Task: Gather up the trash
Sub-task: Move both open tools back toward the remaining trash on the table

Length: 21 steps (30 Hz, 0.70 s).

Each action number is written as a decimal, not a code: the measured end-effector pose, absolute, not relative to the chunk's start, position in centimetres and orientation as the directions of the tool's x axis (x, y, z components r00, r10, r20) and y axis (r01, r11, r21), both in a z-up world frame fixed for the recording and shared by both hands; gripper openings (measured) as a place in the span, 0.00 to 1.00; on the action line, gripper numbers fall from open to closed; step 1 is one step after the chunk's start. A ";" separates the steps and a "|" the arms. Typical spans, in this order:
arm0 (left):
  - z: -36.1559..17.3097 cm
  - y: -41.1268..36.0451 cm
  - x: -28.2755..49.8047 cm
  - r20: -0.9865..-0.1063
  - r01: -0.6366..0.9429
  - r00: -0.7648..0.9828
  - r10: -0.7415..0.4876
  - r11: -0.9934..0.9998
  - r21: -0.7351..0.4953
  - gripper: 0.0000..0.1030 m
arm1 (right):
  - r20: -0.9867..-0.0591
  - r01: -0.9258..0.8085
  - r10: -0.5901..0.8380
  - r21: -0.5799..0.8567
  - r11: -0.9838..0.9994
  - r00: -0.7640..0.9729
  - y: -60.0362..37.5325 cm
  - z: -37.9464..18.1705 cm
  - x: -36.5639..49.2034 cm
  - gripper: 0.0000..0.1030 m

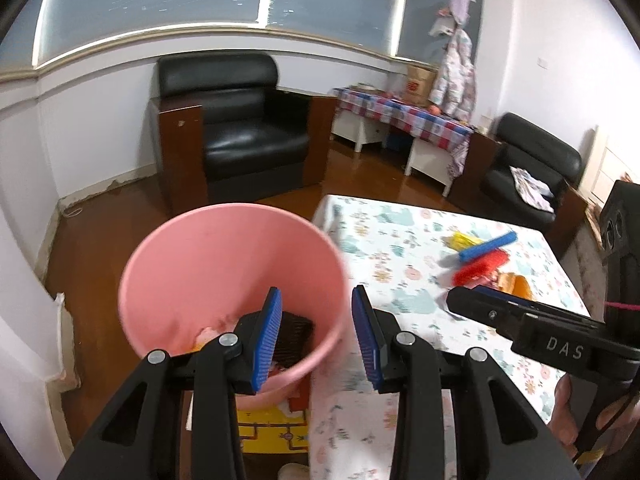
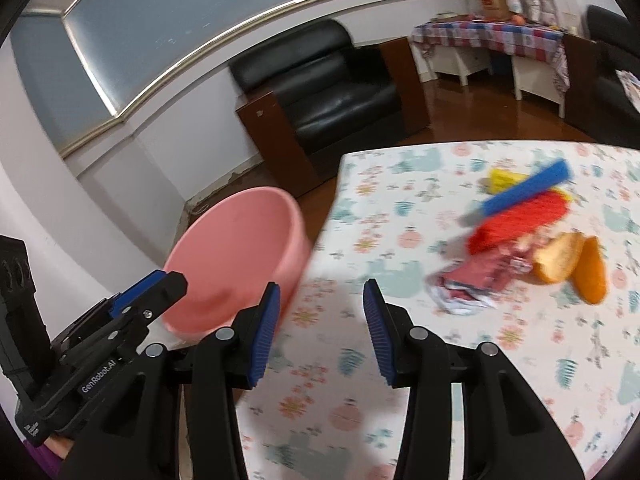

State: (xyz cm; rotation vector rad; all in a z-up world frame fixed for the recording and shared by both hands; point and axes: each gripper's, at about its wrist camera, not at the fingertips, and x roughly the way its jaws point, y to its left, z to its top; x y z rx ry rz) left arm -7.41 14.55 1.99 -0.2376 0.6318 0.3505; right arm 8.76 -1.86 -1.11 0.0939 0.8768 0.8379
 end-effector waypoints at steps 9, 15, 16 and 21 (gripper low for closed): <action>1.3 9.6 -3.1 -0.639 -0.221 0.762 0.107 0.970 -0.100 0.35 | -0.645 -0.493 0.630 0.415 0.764 0.433 -8.9 -2.3 10.9 0.43; 0.5 6.5 0.2 -0.657 -0.097 0.754 0.009 0.991 -0.097 0.38 | -0.650 -0.416 0.583 0.415 0.809 0.487 -12.9 -3.3 12.3 0.43; 0.3 6.2 0.8 -0.662 -0.079 0.749 -0.006 0.992 -0.099 0.39 | -0.651 -0.403 0.574 0.412 0.817 0.498 -13.5 -3.4 12.6 0.43; -1.5 5.2 3.8 -0.704 -0.032 0.707 -0.060 0.993 -0.117 0.40 | -0.653 -0.367 0.542 0.400 0.840 0.529 -15.0 -3.7 13.7 0.43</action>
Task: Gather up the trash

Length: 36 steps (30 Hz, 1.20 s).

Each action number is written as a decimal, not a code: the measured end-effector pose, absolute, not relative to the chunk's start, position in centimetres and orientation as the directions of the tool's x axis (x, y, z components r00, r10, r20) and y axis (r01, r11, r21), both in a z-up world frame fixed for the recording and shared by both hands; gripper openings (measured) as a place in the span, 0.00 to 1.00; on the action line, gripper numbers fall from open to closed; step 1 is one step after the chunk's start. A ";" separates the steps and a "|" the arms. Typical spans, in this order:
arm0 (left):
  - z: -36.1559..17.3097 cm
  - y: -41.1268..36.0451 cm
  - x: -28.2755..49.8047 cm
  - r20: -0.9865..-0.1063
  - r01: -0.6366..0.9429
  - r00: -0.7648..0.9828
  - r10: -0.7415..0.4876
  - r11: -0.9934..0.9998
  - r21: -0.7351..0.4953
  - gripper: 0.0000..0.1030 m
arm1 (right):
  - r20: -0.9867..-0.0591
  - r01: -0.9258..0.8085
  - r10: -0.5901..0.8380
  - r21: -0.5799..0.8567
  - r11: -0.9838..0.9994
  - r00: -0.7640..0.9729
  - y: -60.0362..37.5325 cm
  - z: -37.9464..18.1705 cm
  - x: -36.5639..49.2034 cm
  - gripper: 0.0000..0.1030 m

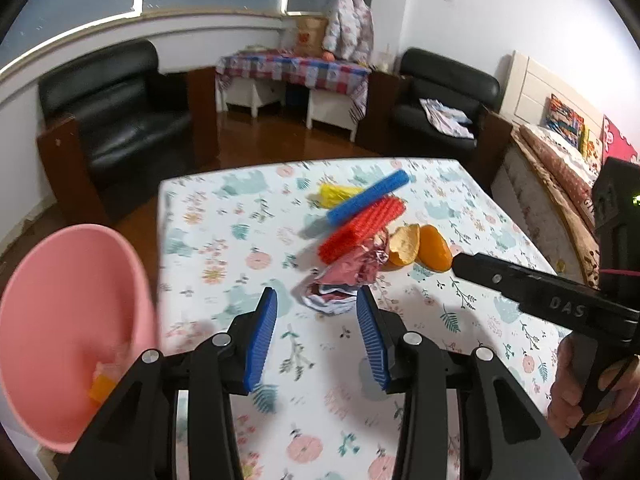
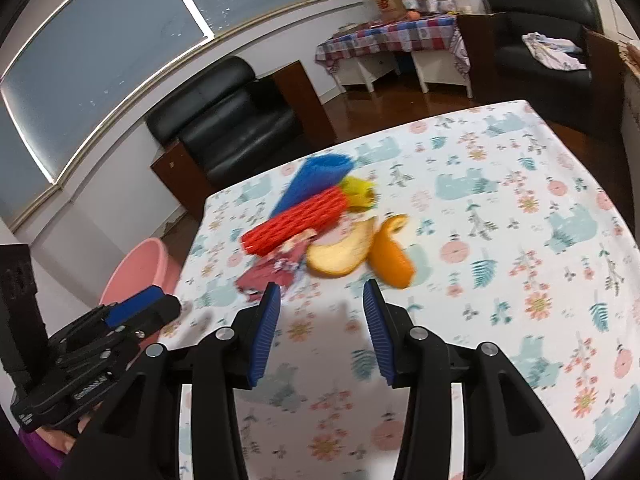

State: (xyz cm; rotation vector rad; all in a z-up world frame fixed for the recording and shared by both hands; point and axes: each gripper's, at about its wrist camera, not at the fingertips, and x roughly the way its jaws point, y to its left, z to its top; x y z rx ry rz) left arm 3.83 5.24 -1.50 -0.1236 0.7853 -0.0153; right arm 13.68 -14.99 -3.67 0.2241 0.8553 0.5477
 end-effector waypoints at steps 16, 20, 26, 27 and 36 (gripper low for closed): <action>-5.0 3.5 10.1 -0.772 0.031 0.633 -0.064 0.998 -0.058 0.40 | -0.699 -0.363 0.470 0.310 0.878 0.539 -15.5 -5.3 17.3 0.43; -6.0 3.4 10.9 -0.787 0.033 0.614 -0.059 0.998 -0.050 0.40 | -0.707 -0.371 0.463 0.296 0.880 0.534 -14.9 -5.9 17.9 0.43; -6.7 3.2 10.9 -0.786 0.044 0.616 -0.059 0.998 -0.041 0.36 | -0.717 -0.380 0.461 0.288 0.879 0.522 -14.4 -6.5 18.4 0.43; -6.8 3.2 10.9 -0.785 0.044 0.617 -0.059 0.998 -0.041 0.35 | -0.718 -0.383 0.461 0.286 0.878 0.522 -14.3 -6.5 18.4 0.43; -6.8 3.6 10.5 -0.781 0.023 0.621 -0.067 0.998 -0.067 0.19 | -0.716 -0.400 0.459 0.267 0.876 0.526 -13.4 -6.8 18.4 0.42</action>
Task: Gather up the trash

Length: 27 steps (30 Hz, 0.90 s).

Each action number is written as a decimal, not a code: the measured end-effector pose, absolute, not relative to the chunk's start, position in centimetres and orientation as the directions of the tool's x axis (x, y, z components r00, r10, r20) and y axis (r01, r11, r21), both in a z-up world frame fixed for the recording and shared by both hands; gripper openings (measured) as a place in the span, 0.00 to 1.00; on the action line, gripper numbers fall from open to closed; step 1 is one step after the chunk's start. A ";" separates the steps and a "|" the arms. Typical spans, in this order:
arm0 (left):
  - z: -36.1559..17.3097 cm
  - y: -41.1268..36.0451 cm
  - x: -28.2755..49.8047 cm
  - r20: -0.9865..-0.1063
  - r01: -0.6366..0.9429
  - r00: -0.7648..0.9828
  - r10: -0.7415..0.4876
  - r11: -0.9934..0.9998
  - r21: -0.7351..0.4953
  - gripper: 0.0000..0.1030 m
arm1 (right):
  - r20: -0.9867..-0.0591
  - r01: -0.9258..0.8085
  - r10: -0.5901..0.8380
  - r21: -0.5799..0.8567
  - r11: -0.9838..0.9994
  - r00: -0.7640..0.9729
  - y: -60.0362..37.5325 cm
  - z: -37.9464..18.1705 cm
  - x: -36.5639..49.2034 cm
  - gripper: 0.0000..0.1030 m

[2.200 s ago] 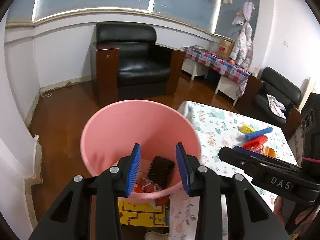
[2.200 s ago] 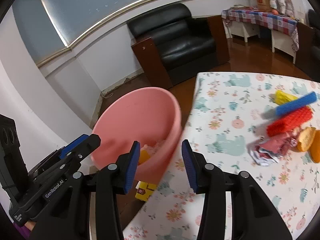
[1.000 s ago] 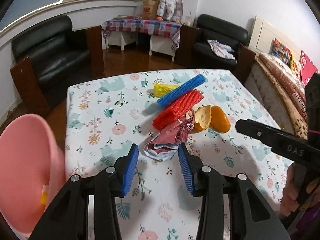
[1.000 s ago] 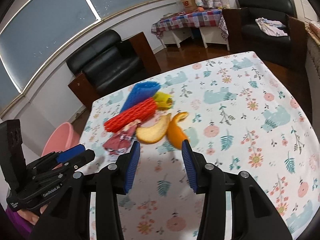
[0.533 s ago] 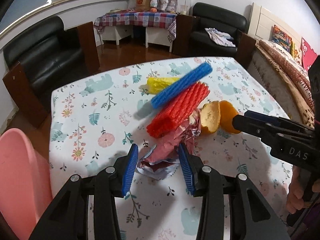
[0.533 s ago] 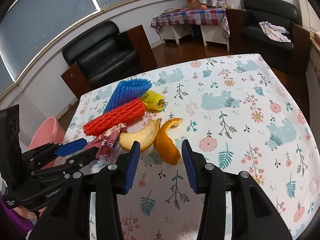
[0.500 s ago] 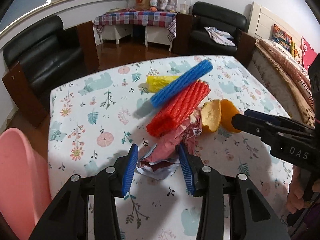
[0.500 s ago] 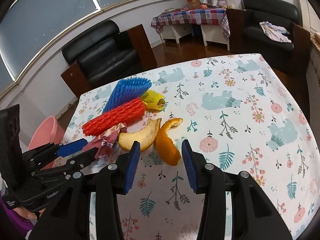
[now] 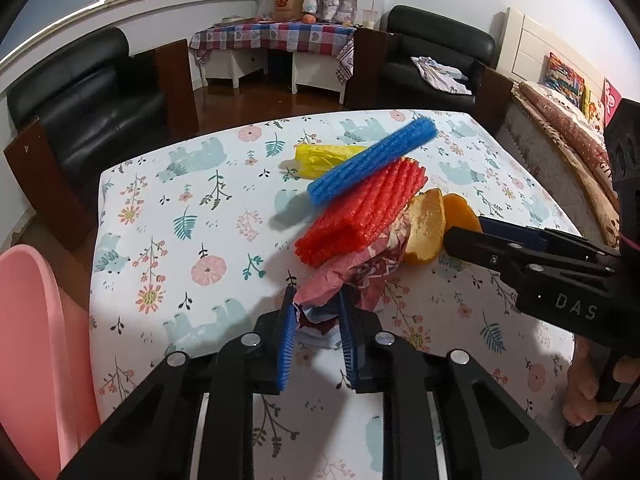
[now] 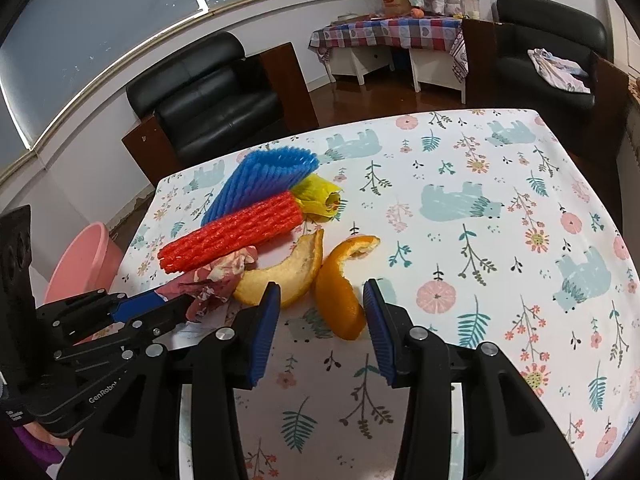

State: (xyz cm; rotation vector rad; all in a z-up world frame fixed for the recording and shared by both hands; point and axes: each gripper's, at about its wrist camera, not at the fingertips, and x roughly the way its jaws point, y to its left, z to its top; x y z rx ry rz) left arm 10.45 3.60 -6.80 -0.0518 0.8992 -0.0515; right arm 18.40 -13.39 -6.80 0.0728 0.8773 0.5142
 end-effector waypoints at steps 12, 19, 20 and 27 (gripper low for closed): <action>-6.2 3.5 9.3 -0.773 0.016 0.631 -0.061 0.998 -0.066 0.09 | -0.722 -0.399 0.465 0.280 0.873 0.511 -13.5 -6.8 17.8 0.14; -5.2 3.5 7.5 -0.762 0.010 0.644 -0.065 0.997 -0.076 0.06 | -0.705 -0.399 0.483 0.299 0.867 0.520 -13.8 -6.0 16.7 0.11; -5.0 3.6 7.3 -0.760 0.008 0.646 -0.065 0.997 -0.079 0.06 | -0.703 -0.399 0.485 0.302 0.866 0.520 -13.9 -5.8 16.5 0.11; -3.6 3.7 5.5 -0.741 0.000 0.667 -0.074 0.995 -0.100 0.06 | -0.682 -0.411 0.505 0.315 0.855 0.528 -14.1 -4.7 15.0 0.11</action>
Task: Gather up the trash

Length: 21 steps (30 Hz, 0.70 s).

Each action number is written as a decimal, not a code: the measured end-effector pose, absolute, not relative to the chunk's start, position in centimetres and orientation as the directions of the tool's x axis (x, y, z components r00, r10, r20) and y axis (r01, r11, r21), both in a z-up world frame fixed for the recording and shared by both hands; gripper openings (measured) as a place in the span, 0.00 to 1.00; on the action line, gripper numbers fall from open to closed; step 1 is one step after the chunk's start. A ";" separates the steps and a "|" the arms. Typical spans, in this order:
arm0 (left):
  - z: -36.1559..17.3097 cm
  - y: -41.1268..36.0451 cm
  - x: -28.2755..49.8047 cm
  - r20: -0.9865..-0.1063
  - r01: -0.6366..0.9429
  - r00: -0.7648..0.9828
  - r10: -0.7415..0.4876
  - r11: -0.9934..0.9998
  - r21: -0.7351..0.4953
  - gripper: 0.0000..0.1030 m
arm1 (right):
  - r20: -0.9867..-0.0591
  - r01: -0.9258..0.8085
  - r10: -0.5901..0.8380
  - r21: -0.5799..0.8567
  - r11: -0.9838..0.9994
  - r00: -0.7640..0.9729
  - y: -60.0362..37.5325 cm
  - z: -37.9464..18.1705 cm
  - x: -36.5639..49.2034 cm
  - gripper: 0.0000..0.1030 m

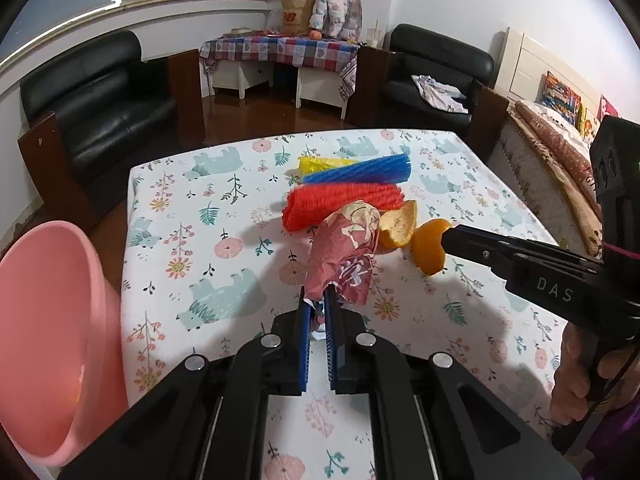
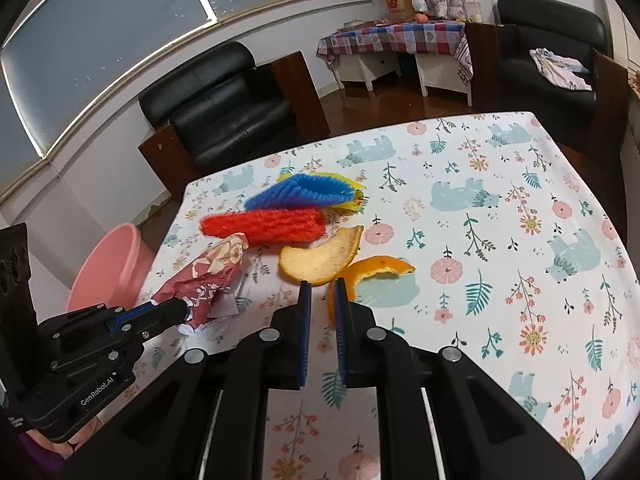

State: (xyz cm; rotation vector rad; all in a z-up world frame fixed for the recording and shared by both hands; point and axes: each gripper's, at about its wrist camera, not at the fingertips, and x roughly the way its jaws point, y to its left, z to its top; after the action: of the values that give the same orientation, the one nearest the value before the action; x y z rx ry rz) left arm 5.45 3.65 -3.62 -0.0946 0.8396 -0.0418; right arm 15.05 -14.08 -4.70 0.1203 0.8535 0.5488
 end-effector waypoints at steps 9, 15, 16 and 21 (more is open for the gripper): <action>-1.8 3.8 3.1 -0.712 -0.011 0.697 -0.081 0.992 -0.124 0.05 | -0.656 -0.429 0.525 0.321 0.845 0.543 -14.3 -3.3 13.4 0.11; -0.7 3.9 1.6 -0.691 -0.016 0.718 -0.085 0.990 -0.139 0.05 | -0.638 -0.440 0.534 0.320 0.839 0.555 -14.5 -2.3 12.4 0.11; -0.7 4.0 1.5 -0.689 -0.017 0.720 -0.086 0.990 -0.141 0.05 | -0.635 -0.443 0.536 0.319 0.838 0.557 -14.6 -2.1 12.2 0.11; 0.2 4.3 0.5 -0.672 -0.028 0.736 -0.084 0.988 -0.154 0.05 | -0.618 -0.456 0.543 0.313 0.833 0.568 -14.7 -1.2 11.5 0.11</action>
State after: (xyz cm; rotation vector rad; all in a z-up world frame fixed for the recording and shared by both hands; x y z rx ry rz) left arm 0.50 4.30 0.17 -0.1578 0.7444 -0.0311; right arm 11.49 -14.69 -1.17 0.1235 0.7676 0.5886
